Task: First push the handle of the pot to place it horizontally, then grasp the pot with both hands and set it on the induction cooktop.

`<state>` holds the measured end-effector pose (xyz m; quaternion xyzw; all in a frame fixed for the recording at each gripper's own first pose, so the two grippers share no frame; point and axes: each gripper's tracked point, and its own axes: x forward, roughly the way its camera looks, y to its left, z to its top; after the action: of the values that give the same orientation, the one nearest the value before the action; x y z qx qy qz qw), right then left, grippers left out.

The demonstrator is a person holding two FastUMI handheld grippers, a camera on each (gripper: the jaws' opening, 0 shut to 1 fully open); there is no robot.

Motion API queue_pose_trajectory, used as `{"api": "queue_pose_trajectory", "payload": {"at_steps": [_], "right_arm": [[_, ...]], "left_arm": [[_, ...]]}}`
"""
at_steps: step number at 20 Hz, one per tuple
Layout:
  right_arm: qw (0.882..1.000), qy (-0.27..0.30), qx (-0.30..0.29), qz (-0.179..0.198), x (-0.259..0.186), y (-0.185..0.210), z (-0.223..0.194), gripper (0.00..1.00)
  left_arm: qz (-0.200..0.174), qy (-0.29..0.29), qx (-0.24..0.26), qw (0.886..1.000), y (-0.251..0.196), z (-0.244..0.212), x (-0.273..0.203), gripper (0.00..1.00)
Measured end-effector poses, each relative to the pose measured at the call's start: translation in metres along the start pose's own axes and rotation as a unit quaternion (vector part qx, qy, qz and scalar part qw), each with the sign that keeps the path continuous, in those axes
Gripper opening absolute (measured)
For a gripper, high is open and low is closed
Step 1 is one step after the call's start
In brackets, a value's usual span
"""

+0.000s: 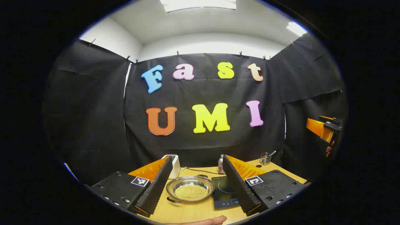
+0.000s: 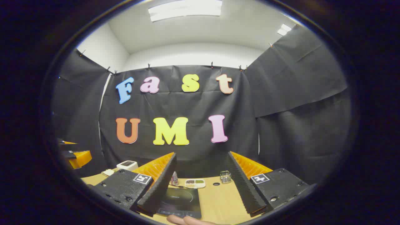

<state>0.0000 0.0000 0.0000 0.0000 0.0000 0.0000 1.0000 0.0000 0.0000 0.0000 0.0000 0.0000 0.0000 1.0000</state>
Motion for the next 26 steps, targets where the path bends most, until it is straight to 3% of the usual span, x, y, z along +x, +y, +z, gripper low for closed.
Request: {"api": "queue_pose_trajectory", "payload": {"at_steps": [8,20,23,24,25,26], "right_arm": [[1.0,-0.012,-0.008,-0.018,0.0,-0.016,0.005,0.98],[1.0,-0.007,0.002,-0.01,0.002,-0.019,-0.004,1.0],[1.0,-0.004,0.003,-0.007,0.004,-0.019,-0.007,0.99],[1.0,-0.004,0.001,-0.006,0.005,-0.019,-0.009,0.99],[1.0,-0.007,-0.003,-0.01,0.006,-0.02,-0.008,0.99],[1.0,-0.012,-0.007,-0.012,0.005,-0.021,-0.007,0.98]], "left_arm": [[0.003,0.0,-0.008,1.0,-0.001,-0.001,0.002,0.96],[-0.01,0.014,-0.046,0.999,-0.001,-0.023,0.013,0.96],[-0.008,0.028,-0.055,0.998,0.005,-0.035,0.022,0.89],[-0.013,0.04,-0.059,0.997,0.003,-0.042,0.027,0.75],[-0.023,0.052,-0.061,0.996,0.001,-0.049,0.03,0.82],[-0.037,0.068,-0.062,0.995,-0.004,-0.058,0.032,0.78]]}}
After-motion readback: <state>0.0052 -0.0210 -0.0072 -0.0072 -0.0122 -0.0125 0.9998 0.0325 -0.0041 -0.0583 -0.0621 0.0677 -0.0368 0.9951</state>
